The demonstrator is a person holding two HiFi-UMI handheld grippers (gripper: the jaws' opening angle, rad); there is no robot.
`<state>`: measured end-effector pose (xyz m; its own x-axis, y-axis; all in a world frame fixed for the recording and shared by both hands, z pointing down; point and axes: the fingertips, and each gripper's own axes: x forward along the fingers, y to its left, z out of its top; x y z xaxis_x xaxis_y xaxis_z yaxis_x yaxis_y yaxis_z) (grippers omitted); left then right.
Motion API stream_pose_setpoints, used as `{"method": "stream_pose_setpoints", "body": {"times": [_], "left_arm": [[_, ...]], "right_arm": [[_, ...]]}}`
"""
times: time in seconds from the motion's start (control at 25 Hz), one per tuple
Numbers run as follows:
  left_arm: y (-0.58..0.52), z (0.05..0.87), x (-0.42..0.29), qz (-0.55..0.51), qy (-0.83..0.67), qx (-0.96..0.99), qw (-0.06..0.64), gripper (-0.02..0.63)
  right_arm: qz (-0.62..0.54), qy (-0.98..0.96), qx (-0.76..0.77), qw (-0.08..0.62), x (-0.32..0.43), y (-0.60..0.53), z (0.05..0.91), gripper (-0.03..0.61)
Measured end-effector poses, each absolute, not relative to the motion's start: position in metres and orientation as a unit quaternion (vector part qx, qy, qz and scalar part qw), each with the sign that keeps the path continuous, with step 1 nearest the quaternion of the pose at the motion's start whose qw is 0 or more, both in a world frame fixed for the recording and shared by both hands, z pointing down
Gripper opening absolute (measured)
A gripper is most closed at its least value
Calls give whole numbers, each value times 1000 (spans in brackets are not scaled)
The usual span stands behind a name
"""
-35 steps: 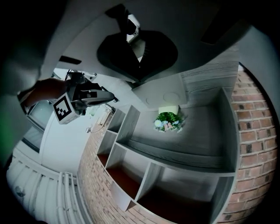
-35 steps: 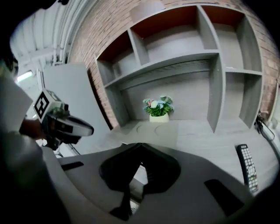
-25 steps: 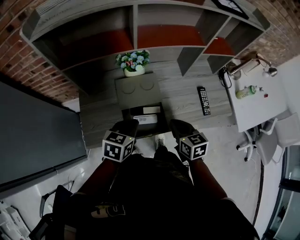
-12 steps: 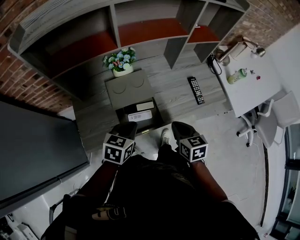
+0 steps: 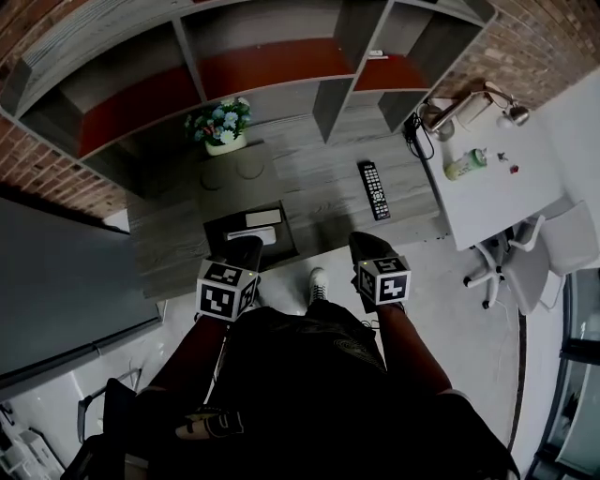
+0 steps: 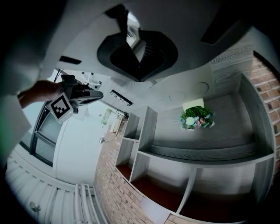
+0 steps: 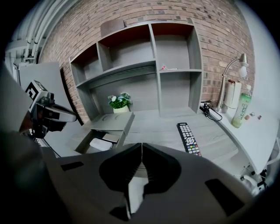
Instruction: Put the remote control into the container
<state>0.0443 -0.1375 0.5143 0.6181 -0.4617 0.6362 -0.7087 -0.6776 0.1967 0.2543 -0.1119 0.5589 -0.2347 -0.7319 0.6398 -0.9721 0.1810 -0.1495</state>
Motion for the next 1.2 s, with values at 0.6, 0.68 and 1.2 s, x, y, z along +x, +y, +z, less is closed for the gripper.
{"method": "stream_pose_setpoints", "body": {"times": [0.6, 0.68, 1.2], "left_arm": [[-155, 531, 122, 297, -386, 844, 225, 6], [-157, 532, 126, 297, -392, 840, 230, 6], [-168, 535, 93, 295, -448, 803, 260, 6]], "right_arm": [[273, -715, 573, 294, 377, -180, 622, 133], [273, -712, 568, 310, 385, -192, 639, 171], [301, -679, 543, 393, 400, -223, 698, 232]]}}
